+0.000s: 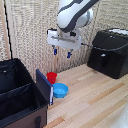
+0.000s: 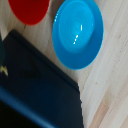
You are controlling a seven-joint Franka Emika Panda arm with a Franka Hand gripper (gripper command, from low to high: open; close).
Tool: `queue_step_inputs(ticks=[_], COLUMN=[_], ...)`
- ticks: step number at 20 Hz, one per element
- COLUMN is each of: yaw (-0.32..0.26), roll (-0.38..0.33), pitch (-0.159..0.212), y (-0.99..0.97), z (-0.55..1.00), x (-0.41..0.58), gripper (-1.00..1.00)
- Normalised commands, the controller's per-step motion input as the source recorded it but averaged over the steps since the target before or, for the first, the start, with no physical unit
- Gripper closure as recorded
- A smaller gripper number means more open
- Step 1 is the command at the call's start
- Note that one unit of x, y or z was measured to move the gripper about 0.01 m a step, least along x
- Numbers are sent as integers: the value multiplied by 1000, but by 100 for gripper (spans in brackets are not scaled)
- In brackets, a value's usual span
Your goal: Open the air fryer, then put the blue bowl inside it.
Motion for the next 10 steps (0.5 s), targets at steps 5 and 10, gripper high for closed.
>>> queue_step_inputs(ticks=[5,10], yaw=[-94,-82], roll=[-375,-365], pitch=[0,-30], y=[141,31], z=[-21,-54], x=[0,13], gripper=[-100,-100])
